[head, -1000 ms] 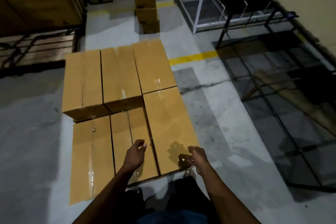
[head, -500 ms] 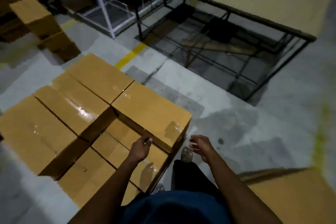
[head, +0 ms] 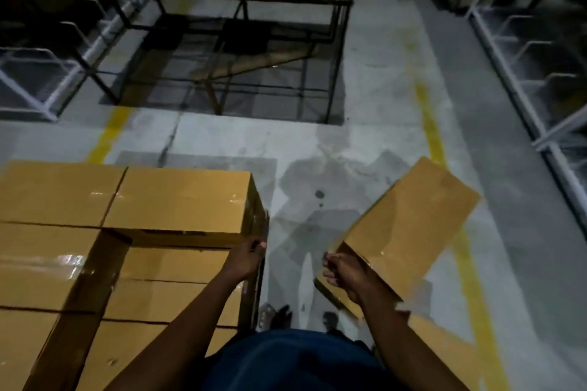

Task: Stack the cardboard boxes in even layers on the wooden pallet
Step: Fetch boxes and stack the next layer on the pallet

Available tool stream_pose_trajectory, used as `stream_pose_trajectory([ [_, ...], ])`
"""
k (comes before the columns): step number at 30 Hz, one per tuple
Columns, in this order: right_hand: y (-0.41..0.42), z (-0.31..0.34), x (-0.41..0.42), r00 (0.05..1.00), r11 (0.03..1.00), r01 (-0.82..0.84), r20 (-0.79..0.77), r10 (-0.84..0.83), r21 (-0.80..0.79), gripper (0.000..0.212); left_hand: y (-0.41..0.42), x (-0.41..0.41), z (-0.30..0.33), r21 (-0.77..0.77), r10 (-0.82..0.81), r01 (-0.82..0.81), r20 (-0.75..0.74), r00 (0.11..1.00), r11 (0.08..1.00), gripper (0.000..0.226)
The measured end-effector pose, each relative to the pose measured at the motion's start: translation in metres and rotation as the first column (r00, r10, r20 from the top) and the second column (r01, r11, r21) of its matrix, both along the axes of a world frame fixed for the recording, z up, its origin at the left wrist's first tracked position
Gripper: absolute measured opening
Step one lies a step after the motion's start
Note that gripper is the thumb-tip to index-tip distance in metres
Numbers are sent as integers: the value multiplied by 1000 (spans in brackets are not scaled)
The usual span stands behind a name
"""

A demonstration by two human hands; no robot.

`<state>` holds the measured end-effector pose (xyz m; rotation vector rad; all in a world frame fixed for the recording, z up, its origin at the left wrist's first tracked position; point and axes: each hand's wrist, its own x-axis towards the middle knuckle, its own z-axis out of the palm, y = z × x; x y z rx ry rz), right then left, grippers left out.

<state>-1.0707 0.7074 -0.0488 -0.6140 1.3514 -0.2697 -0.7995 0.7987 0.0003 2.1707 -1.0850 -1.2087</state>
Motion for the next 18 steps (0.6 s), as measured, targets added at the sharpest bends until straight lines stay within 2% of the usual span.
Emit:
stream_pose_trajectory([
  [6,75,-9,-112,977,981,193,-92,-190,23,10,10,-76,-8,55,-151,150,13,988,987,30],
  [8,101,-15,-150,964,970,240,-123,-234,38,8,17,-105,-13,77,-247,244,28,969,967,33],
  [13,171,-14,-227,909,916,401,-131,-396,15,15,35,-181,-18,124,-474,465,61,878,877,33],
  [16,209,-8,-253,874,878,479,-89,-477,-1,6,44,-225,-11,126,-572,563,41,820,817,35],
  [18,233,-5,-264,836,842,539,-116,-536,-11,15,49,-247,-10,129,-636,629,25,771,767,36],
])
